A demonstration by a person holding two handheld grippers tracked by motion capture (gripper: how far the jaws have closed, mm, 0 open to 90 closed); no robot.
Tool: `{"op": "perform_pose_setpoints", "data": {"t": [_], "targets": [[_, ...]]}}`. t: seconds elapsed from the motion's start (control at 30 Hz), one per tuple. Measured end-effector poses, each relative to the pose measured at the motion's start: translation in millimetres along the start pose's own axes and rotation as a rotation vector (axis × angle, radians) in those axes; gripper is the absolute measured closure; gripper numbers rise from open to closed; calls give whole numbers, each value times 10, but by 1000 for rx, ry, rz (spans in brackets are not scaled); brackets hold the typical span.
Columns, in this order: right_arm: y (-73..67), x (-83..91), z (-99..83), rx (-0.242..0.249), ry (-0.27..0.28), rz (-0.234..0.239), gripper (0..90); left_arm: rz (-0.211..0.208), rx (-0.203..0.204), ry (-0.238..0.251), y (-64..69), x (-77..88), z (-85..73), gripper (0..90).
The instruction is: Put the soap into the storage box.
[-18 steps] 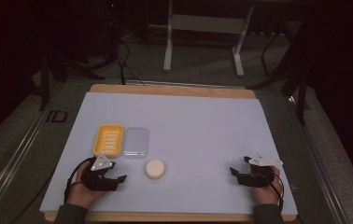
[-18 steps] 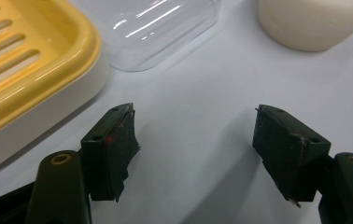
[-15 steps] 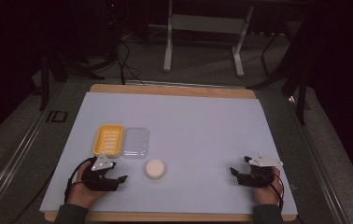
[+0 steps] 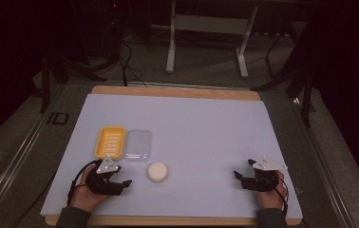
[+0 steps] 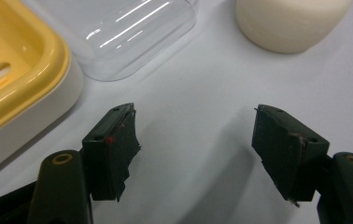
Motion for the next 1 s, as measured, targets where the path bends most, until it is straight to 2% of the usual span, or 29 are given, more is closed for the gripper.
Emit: {"op": "perform_pose_setpoints", "data": {"t": [0.27, 0.33, 0.4, 0.6, 0.73, 1.0], "targets": [[-2, 1, 0, 1, 2, -5, 226, -16, -71, -39, 9, 37, 76, 313], [-3, 1, 0, 0, 2, -5, 226, -23, -82, -37, 16, 39, 98, 312], [-6, 2, -1, 3, 3, -6, 226, -42, -106, -44, 23, 40, 119, 312], [-11, 16, -2, 10, 15, -9, 226, -61, -177, -81, 55, 42, 211, 312], [-12, 22, -2, 13, 26, -12, 226, -82, -194, -88, 59, 52, 272, 303], [-11, 29, -3, 10, 25, -12, 226, -91, -232, -125, 48, 60, 349, 292]]}}
Point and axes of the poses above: each handheld gripper's, and its own axes: x roughly backward along the jaws, z roughly out of its top, y roughly to its right, the point moved 3 cm from there along -x, roughly forward along the jaws, and after that the axes turned 1 degree about -x, right-handed, at the moved point
